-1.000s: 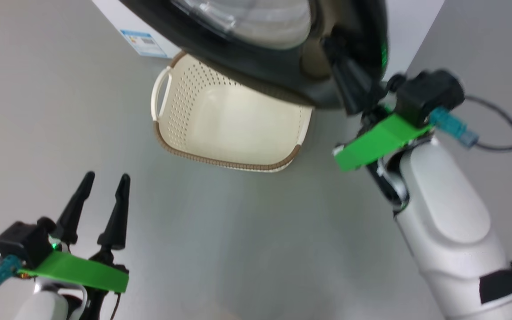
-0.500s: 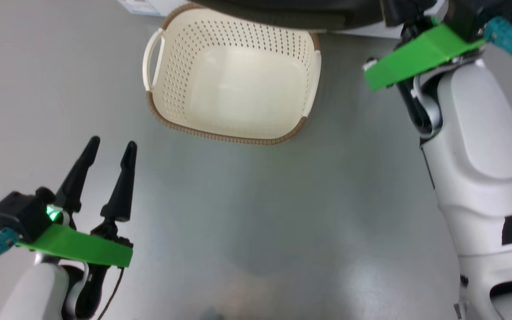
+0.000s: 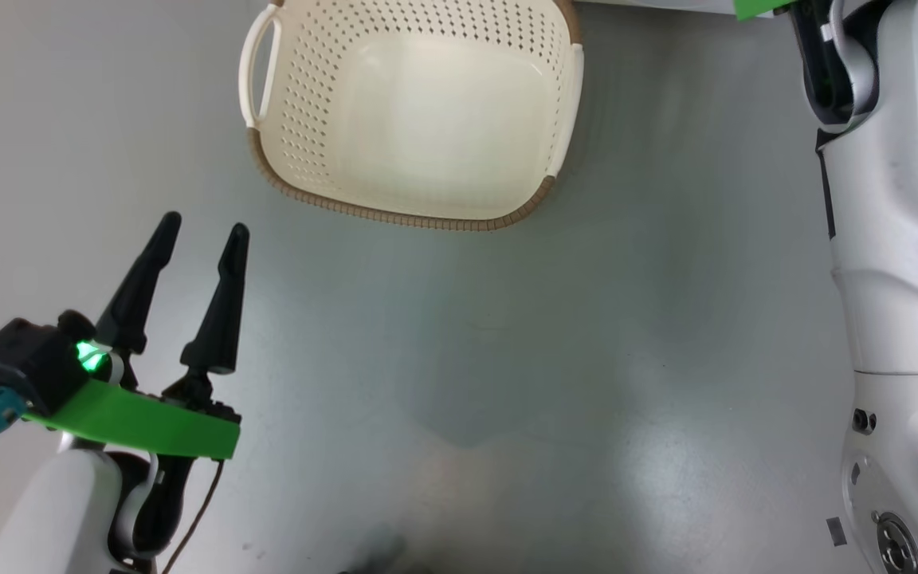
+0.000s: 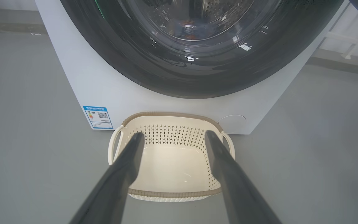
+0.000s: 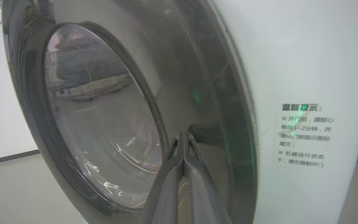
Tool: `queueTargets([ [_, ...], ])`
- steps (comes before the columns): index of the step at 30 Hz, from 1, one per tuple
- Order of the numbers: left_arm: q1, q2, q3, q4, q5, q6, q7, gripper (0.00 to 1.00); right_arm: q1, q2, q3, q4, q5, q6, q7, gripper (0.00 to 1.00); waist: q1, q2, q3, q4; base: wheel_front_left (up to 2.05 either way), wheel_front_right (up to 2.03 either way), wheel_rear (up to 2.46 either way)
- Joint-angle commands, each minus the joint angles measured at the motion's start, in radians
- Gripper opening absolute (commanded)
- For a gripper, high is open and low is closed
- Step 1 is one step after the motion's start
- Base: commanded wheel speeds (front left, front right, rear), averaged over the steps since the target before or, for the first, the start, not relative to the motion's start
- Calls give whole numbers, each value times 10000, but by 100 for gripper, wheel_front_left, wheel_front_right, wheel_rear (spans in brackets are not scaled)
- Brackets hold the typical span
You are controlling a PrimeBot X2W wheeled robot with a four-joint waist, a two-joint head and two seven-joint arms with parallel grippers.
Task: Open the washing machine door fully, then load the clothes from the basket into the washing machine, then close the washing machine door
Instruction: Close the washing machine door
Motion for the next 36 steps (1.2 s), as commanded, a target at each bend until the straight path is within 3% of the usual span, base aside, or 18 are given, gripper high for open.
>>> queueTargets([
  [1,-166,501,322,-251,-49,-25,-63,100,-294,283,-142,-231,39,0,-43,0,0,0,59,-44,0,0,0],
  [9,-232,590,355,-275,-38,-25,-63,100,-336,283,-372,-79,-16,0,-43,0,0,0,22,-113,0,0,0],
  [19,17,609,497,-199,35,-25,-63,100,556,283,339,-47,511,0,-43,0,0,0,-587,-466,0,0,0],
  [28,427,686,830,-166,175,-25,-63,100,2057,283,1341,-345,1254,0,-43,0,0,0,-1389,-900,0,0,0],
  [36,948,750,983,-62,422,-25,-63,100,3902,283,1600,-782,1579,0,-43,0,0,0,-2505,-1463,0,0,0],
])
